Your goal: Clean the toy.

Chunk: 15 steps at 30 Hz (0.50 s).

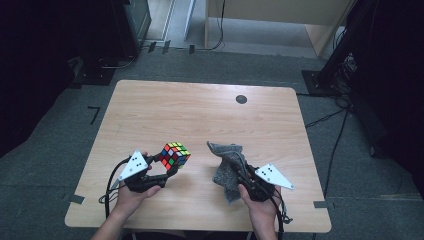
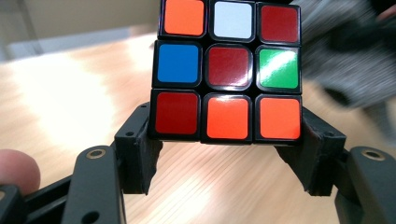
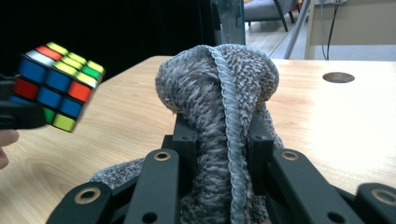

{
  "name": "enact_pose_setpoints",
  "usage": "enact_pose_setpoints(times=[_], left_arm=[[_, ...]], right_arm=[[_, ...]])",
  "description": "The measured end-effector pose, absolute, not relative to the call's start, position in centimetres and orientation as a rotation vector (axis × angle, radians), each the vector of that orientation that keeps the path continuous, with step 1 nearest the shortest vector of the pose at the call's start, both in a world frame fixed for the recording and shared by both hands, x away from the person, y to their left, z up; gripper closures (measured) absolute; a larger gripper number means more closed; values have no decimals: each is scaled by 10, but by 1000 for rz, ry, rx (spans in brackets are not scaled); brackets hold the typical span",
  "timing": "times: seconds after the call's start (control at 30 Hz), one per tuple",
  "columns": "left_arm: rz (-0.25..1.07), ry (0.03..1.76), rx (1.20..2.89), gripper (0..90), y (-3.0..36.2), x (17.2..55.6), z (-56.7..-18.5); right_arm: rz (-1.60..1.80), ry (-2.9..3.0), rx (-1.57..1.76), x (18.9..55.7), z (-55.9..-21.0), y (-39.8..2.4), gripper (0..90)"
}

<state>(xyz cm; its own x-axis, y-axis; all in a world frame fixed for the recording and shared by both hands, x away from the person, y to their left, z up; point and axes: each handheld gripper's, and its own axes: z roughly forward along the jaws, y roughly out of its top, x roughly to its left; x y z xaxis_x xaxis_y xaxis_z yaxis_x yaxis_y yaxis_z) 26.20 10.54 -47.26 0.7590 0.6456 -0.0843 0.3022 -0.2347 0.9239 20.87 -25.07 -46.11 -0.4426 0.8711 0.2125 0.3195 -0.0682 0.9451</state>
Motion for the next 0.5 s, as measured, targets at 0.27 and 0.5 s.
enact_pose_setpoints(times=[0.27,0.5], left_arm=[[411,863,1955,345,105,275,-494],[423,936,2031,344,101,281,-502]], right_arm=[[1499,1760,1276,211,-467,-249,723],[1485,1766,1291,212,-470,-250,722]])
